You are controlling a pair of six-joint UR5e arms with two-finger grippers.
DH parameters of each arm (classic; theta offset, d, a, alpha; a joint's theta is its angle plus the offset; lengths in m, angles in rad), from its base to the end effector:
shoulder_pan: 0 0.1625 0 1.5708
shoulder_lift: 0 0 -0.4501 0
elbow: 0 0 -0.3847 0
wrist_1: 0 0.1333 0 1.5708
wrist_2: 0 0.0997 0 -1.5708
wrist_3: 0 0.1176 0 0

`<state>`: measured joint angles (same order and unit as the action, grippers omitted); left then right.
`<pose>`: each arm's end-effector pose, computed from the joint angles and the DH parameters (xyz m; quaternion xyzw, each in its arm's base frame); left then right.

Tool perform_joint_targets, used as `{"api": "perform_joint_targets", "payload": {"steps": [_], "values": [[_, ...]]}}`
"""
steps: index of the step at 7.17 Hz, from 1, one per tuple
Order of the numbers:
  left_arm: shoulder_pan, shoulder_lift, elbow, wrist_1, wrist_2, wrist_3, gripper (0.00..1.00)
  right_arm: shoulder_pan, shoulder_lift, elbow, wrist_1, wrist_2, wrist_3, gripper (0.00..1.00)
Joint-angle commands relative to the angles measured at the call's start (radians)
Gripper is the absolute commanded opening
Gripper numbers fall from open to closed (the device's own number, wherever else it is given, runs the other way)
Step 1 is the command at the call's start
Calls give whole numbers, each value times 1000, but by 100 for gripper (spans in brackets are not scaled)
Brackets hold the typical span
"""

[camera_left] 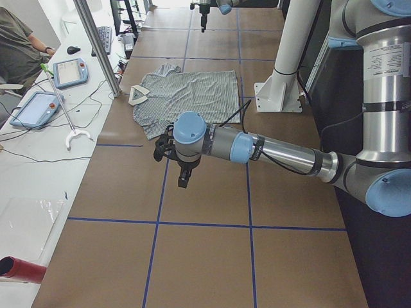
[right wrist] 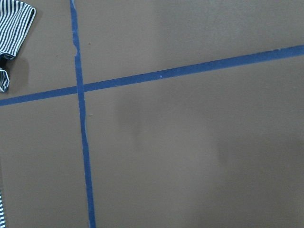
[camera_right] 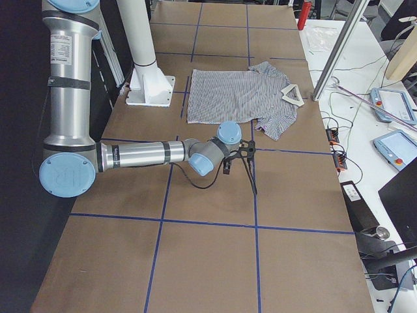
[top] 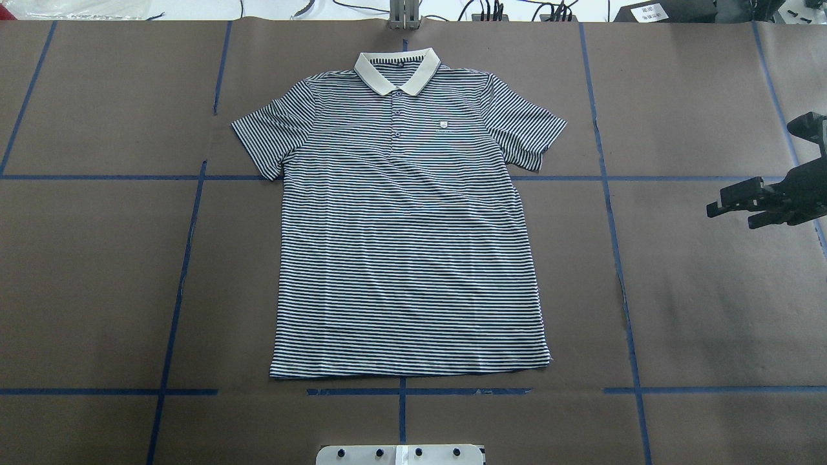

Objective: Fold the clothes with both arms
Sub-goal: 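Move the right gripper in over the striped shirt's sleeve nearest it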

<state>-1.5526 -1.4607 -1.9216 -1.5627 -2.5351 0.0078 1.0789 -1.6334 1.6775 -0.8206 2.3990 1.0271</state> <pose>-0.0287 -0.4372 0.5604 0.1004 0.4611 0.0652 0.8792 -0.1869 -0.4476 0.5794 0.0013 -0.5129 0.0731 0.8553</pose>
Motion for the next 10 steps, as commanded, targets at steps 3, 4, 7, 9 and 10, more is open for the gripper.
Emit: {"api": "perform_joint_targets", "payload": {"steps": [3,4,7,9,10], "values": [[2,10,-2,0,-1,0,100,-122,209,-94,29,-184,238,99],[2,10,-5,0,-1,-2,100,-122,292,-157,28,-187,284,97],[0,10,-16,1,-1,-3,100,-140,524,-408,34,-312,386,85],[2,10,-20,1,-1,-3,100,-145,604,-511,32,-378,381,81],[0,11,-19,1,-1,-3,100,-151,631,-545,28,-402,381,81]]}}
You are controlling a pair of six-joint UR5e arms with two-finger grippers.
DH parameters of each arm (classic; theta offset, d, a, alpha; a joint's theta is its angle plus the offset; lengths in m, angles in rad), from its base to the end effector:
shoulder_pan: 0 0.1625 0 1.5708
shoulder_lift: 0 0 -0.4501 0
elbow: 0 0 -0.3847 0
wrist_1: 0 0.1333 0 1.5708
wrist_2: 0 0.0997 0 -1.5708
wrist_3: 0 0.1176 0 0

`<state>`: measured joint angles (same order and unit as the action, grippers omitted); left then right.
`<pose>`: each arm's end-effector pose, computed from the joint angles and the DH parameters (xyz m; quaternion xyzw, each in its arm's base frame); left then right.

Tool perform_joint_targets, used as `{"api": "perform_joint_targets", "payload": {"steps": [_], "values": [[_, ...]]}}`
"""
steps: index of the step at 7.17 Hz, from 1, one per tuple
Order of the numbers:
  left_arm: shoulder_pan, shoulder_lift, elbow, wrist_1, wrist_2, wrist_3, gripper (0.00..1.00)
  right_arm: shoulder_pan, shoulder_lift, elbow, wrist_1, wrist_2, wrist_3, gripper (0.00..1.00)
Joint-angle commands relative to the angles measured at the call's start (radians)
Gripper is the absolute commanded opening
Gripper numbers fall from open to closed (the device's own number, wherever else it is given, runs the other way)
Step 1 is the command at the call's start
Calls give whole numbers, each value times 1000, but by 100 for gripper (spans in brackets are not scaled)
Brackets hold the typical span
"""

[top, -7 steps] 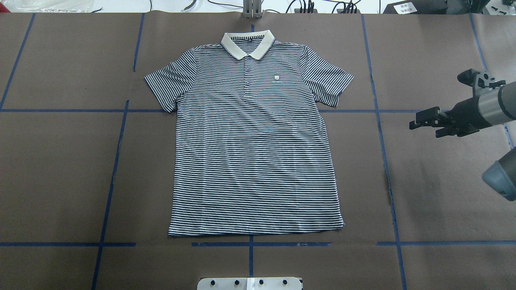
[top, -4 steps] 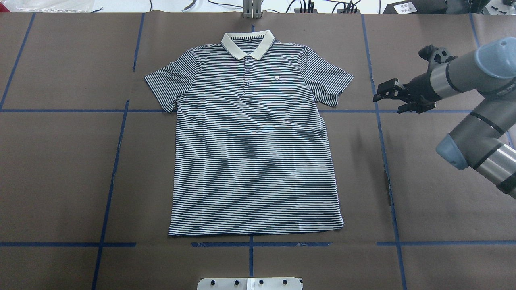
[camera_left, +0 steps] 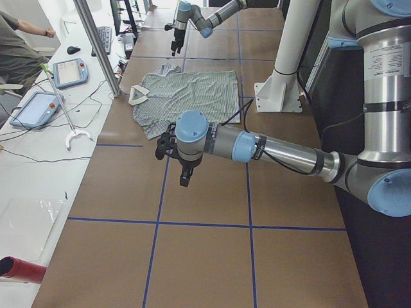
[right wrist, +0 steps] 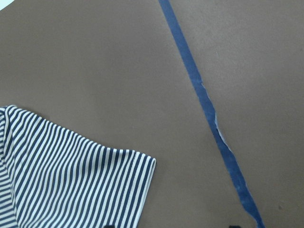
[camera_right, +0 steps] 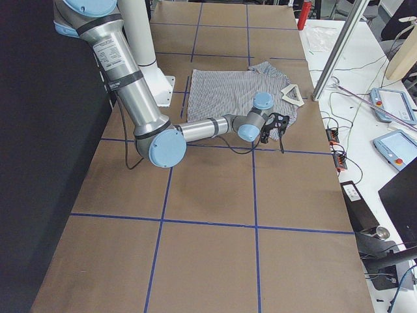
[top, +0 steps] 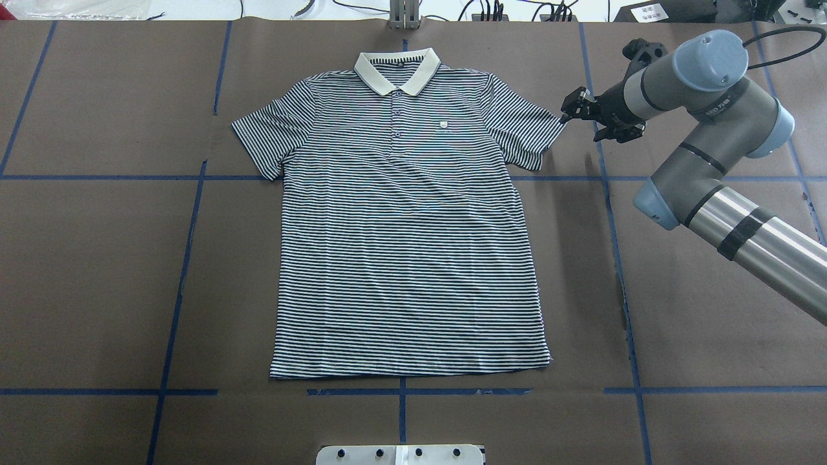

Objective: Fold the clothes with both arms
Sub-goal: 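Move the right gripper in over the striped shirt's sleeve nearest it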

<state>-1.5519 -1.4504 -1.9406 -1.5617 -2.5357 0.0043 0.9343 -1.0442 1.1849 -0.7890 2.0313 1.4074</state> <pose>-0.0285 -0.4321 0.5557 0.1028 0.4614 0.0658 0.8788 -0.3814 -0.6523 0.4818 0.0517 -0.4763 0.2337 0.8461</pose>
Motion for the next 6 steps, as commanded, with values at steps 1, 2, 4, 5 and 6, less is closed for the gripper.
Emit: {"api": "perform_joint_targets", "payload": {"steps": [1,2,4,5,6], "values": [[1,1,-1,2,0,-1,100,-20,71,-82,-22,-77,-1,78],[1,8,-1,0,0,0,100,-26,81,-93,-22,-92,-1,77],[1,13,-3,0,-2,0,100,-34,90,-116,-21,-112,-2,75],[1,15,-4,0,-2,0,100,-40,98,-129,-22,-131,-5,74],[0,15,-6,0,-2,0,100,-46,114,-151,-22,-141,-5,74]]}}
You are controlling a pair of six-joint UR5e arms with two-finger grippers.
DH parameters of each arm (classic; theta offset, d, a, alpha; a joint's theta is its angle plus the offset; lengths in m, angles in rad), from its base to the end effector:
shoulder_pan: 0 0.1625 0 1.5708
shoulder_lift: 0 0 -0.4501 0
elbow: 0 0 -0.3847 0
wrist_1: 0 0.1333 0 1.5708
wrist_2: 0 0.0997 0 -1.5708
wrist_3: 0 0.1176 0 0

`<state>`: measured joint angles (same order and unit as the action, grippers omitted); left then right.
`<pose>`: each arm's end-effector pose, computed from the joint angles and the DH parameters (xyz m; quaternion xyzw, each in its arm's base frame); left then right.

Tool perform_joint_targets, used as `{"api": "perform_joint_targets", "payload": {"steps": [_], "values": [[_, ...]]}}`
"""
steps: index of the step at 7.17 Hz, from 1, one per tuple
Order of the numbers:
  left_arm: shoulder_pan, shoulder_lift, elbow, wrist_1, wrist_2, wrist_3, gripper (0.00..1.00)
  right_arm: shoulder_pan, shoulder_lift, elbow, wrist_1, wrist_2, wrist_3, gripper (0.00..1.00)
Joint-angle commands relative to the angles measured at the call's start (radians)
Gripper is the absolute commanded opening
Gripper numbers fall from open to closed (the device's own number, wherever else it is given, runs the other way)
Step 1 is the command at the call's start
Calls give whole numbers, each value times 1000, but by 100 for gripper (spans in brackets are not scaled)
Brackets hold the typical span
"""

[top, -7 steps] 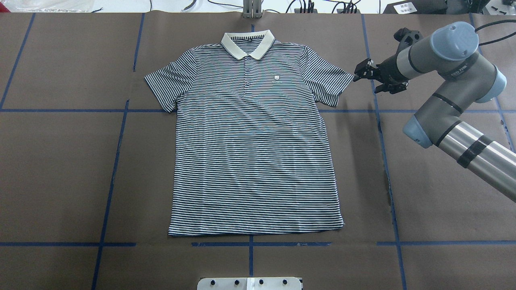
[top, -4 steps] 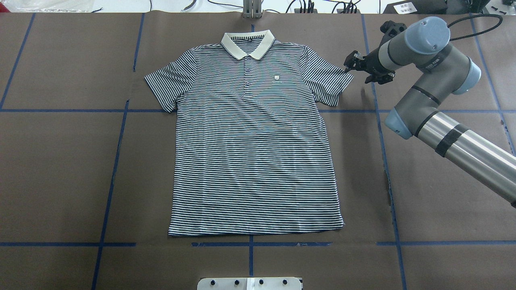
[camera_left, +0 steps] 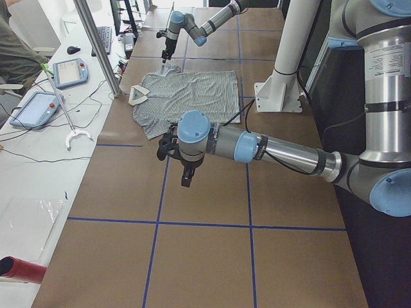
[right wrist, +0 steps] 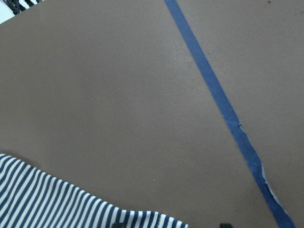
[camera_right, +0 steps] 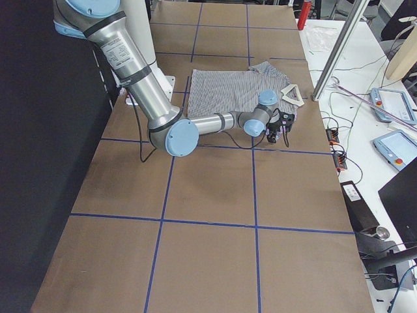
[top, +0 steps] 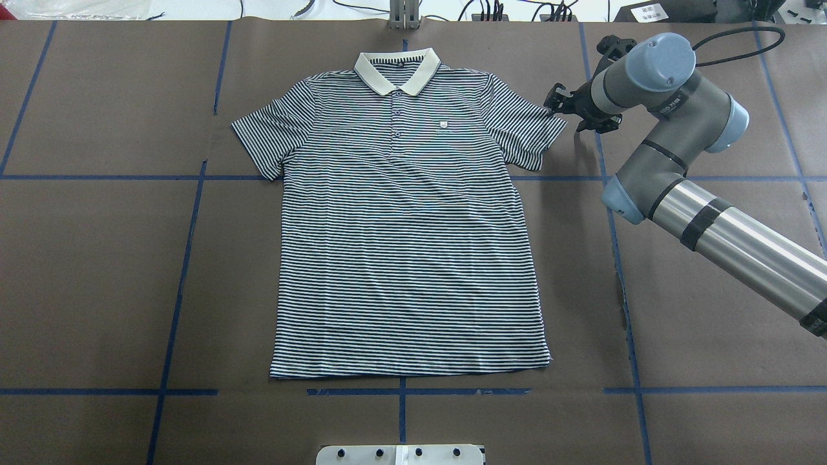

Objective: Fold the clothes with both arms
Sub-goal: 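Move the right gripper in over the striped shirt's sleeve nearest it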

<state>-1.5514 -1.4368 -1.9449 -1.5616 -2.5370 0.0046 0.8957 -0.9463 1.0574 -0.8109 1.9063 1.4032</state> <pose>-0.0283 -0.4265 0.5593 0.0986 0.4622 0.0641 0.8790 -0.4228 -0.6795 0.4802 0.0804 -0.4353 0.2525 0.8604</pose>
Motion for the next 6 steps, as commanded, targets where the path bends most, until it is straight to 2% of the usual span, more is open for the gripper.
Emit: {"api": "perform_joint_targets", "payload": {"steps": [1,2,3,4,6], "values": [[-1,1,-5,0,0,0,100,-11,21,-30,-1,-19,-1,73],[-1,1,-6,0,0,0,100,-11,21,-30,-1,-20,0,53],[-1,3,-6,0,0,0,100,-9,20,-30,-1,-20,0,29],[-1,3,-6,0,0,0,100,-9,20,-30,-1,-20,-1,0],[-1,16,-14,0,0,0,100,-9,21,-17,-1,-18,-7,0]]}}
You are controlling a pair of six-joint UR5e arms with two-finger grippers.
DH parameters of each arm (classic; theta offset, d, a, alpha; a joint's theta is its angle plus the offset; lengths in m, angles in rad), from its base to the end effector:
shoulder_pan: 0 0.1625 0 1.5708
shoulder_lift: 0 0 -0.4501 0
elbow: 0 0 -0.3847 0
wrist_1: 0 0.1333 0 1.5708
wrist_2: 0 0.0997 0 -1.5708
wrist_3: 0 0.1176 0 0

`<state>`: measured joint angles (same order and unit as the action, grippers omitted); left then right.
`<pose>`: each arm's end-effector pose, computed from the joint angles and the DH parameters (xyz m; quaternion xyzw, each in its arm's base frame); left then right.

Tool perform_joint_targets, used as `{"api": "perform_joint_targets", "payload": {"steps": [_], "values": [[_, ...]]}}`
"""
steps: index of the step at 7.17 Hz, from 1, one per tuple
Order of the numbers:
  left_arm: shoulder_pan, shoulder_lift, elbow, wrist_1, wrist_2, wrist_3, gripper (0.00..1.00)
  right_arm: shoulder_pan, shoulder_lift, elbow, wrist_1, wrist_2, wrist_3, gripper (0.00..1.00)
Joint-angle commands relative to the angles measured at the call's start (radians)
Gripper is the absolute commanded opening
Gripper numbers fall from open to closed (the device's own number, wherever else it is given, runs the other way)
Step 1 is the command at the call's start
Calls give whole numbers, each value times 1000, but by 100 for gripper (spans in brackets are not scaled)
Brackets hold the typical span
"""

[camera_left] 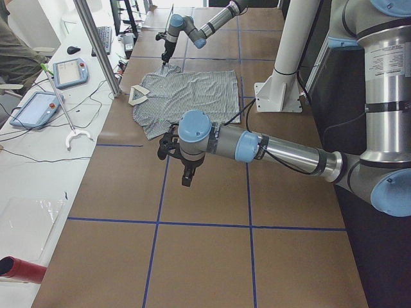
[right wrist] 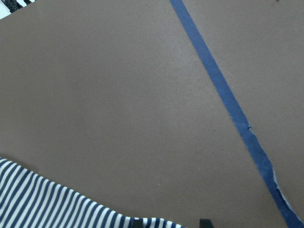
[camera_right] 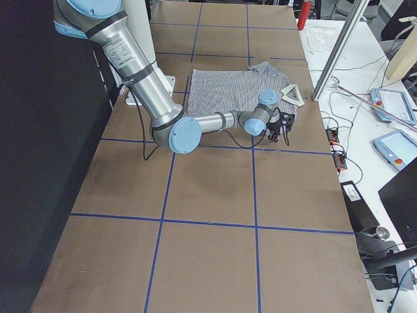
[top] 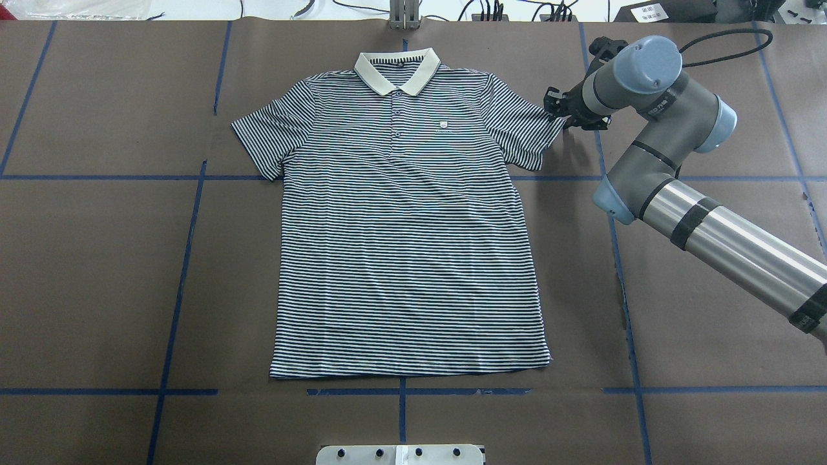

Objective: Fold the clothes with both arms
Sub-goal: 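Move the right gripper in over the striped shirt's sleeve nearest it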

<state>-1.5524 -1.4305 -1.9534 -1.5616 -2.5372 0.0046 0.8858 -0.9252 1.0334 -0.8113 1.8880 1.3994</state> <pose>-0.0287 -0.4236 0.5579 0.0998 0.4622 0.0641 0.8788 -0.4332 -0.6830 0.4767 0.0856 -0.4307 0.2511 0.8626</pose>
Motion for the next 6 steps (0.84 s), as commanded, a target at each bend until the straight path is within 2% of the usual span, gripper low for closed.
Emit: {"api": "perform_joint_targets", "payload": {"steps": [1,3,4,5,6], "values": [[0,15,-12,0,0,0,100,1,3,26,-3,-1,-6,0],[0,18,-12,0,0,0,100,-11,6,91,-21,-1,-17,0],[2,18,-13,0,0,0,100,-28,8,161,-75,-1,-17,0],[0,18,-13,0,0,0,100,-59,52,181,-133,-10,-1,0],[0,18,-13,0,0,0,100,-97,118,175,-223,-92,22,0]]}}
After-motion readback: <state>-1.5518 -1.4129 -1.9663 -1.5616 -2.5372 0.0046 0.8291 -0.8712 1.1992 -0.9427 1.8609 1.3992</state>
